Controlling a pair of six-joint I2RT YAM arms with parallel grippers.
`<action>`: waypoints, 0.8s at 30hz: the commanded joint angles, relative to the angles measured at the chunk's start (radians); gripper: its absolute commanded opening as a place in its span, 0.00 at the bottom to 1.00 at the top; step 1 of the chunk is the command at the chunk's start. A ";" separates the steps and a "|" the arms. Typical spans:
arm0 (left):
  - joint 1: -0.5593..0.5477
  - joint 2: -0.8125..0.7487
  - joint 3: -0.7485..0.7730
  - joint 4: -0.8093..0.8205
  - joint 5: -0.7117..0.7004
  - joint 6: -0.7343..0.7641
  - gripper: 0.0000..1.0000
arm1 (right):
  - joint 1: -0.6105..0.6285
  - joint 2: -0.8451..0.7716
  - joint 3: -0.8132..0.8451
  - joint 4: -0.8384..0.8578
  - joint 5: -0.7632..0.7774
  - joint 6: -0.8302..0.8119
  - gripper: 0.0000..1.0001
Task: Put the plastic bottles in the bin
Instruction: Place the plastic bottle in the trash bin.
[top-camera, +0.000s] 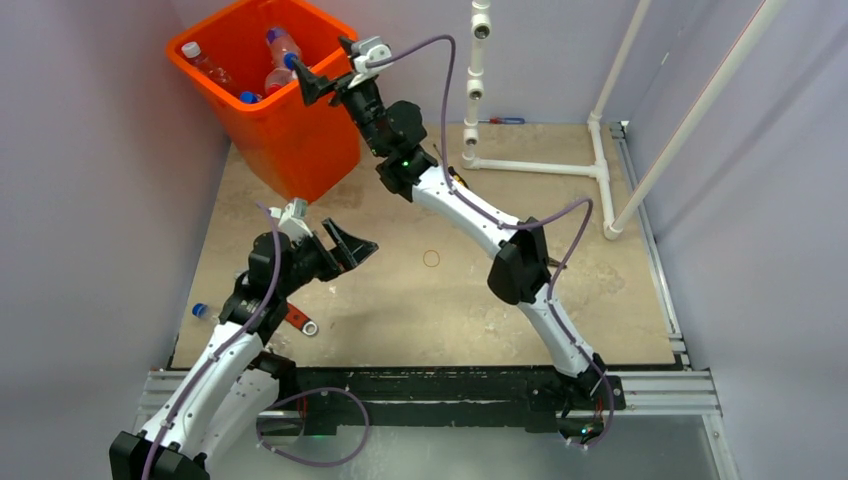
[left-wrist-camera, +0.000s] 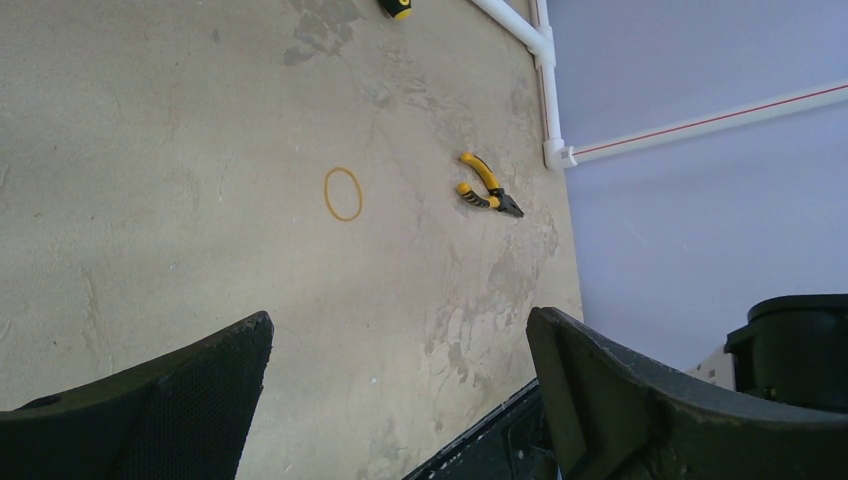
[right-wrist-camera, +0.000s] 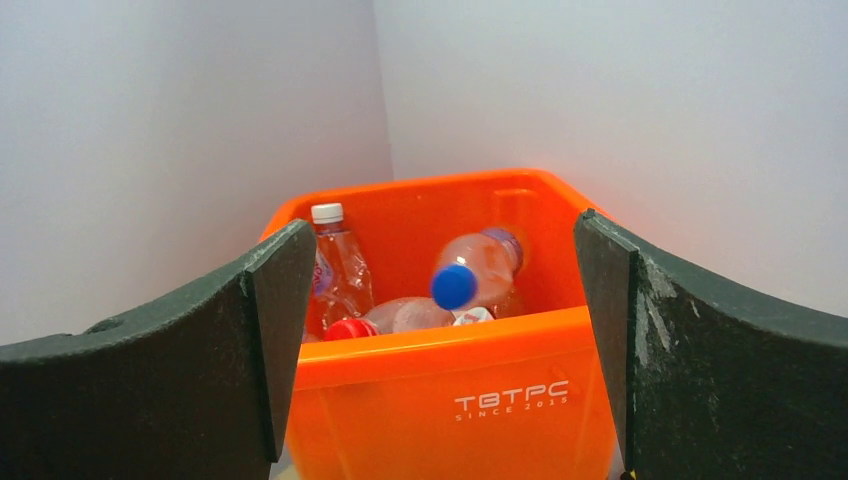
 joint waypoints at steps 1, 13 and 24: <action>0.004 -0.007 0.030 0.010 0.004 0.017 0.98 | 0.005 -0.180 -0.056 0.066 -0.016 0.047 0.99; 0.004 -0.022 0.190 -0.304 -0.433 0.040 0.99 | 0.021 -0.857 -0.996 0.133 -0.112 0.201 0.99; 0.004 0.082 0.424 -0.795 -1.030 -0.137 0.99 | 0.024 -1.135 -1.540 -0.107 -0.118 0.370 0.99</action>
